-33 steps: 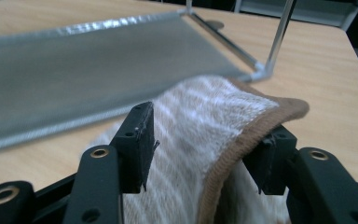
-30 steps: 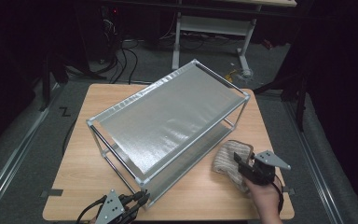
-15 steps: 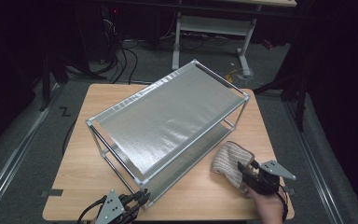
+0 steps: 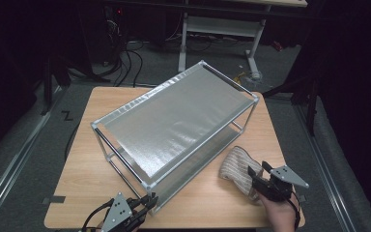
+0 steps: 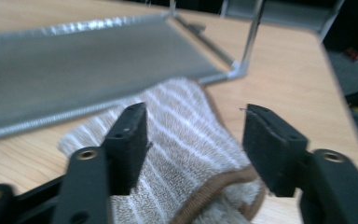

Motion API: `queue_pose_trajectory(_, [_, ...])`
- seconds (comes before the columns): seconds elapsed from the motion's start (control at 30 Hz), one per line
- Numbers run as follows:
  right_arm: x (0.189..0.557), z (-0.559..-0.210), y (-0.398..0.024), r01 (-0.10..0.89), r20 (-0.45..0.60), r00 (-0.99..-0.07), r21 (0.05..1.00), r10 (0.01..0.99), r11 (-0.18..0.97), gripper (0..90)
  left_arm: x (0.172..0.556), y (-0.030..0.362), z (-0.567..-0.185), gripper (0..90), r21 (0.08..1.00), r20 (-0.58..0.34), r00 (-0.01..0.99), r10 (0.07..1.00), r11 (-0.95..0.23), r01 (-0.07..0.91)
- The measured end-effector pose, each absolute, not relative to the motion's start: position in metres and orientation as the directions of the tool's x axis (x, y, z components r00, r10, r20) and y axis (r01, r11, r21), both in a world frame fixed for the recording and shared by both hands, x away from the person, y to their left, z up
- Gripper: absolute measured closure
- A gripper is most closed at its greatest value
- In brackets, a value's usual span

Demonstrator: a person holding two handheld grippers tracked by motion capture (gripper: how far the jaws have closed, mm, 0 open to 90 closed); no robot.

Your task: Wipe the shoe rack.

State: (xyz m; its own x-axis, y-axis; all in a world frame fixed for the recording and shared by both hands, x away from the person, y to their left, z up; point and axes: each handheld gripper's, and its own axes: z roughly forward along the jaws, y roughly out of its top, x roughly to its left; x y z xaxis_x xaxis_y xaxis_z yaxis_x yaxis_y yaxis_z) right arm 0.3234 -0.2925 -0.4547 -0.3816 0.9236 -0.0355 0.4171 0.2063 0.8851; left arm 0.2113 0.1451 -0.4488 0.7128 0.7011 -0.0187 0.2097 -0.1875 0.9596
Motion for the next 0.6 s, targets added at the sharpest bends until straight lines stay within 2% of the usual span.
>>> queue_pose_trajectory(0.17, [0.34,-0.473,-0.295,0.471,0.008,-0.417,0.857,0.909,0.209,23.0,0.222,0.136,-0.448,81.0,0.957,-0.01,0.733,0.68,-0.205,0.203])
queue_pose_trajectory(0.37, [0.346,-0.488,-0.291,0.517,-0.021,-0.439,0.812,0.898,0.272,19.0,0.232,0.125,-0.448,81.0,0.957,-0.007,0.738,0.675,-0.209,0.201])
queue_pose_trajectory(0.5, [0.35,-0.495,-0.29,0.568,0.004,-0.438,0.776,0.899,0.274,24.3,0.231,0.124,-0.448,81.0,0.959,-0.006,0.737,0.676,-0.205,0.197])
queue_pose_trajectory(0.53, [0.351,-0.497,-0.292,0.585,0.035,-0.445,0.768,0.895,0.261,28.4,0.231,0.124,-0.448,81.0,0.959,-0.006,0.738,0.675,-0.205,0.195])
queue_pose_trajectory(0.6, [0.352,-0.5,-0.295,0.602,0.096,-0.472,0.761,0.876,0.241,43.2,0.23,0.124,-0.448,81.0,0.959,-0.006,0.739,0.674,-0.205,0.195])
